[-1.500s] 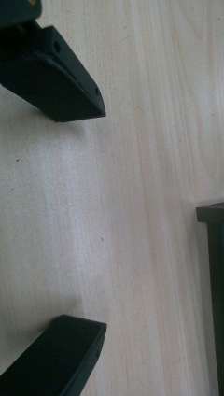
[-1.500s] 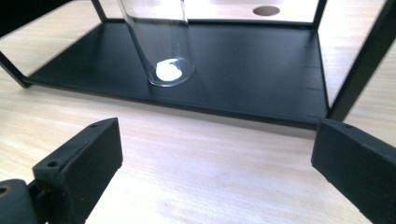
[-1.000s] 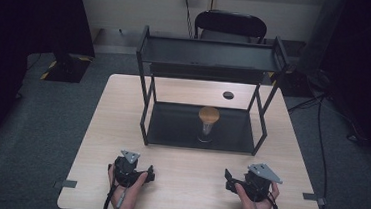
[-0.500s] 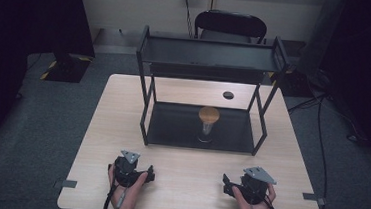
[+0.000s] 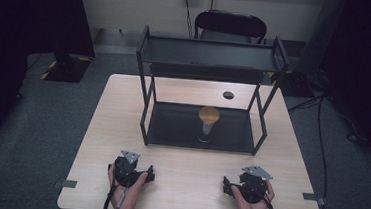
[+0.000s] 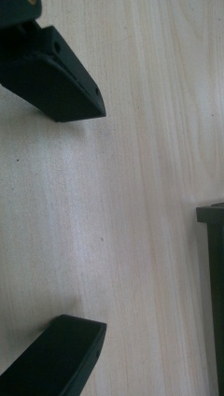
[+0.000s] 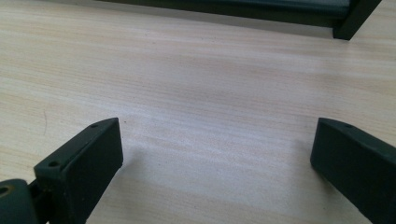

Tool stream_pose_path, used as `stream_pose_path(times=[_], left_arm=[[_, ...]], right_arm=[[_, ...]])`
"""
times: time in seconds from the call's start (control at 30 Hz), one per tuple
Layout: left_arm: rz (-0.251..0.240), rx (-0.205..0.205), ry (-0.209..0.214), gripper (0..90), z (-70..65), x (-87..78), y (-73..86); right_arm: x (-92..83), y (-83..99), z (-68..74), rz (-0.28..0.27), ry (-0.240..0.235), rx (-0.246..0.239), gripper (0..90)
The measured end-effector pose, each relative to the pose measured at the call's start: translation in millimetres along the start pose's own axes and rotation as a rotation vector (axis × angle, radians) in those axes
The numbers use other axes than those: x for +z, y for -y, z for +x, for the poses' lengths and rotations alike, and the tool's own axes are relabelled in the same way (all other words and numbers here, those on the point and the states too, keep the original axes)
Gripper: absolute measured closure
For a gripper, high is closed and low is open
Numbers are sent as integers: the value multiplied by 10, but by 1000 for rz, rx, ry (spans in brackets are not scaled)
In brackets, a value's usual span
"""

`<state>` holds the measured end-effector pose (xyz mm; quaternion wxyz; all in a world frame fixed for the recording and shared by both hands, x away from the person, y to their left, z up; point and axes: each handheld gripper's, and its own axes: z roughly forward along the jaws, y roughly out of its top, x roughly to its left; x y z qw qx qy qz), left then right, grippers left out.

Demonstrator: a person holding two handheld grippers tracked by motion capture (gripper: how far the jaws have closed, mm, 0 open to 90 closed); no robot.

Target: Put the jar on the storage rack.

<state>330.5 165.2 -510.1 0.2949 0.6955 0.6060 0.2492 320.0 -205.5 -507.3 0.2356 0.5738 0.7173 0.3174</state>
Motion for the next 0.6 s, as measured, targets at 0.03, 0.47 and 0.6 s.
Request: stream_pose_path(times=[0.03, 0.47, 0.6], left_arm=[[0, 0, 0, 2, 0, 0, 0], [0, 0, 0, 2, 0, 0, 0], [0, 0, 0, 2, 0, 0, 0]], right_arm=[[0, 0, 0, 0, 0, 0, 14], [20, -7, 41, 18, 27, -27, 4], [20, -8, 41, 18, 27, -27, 3]])
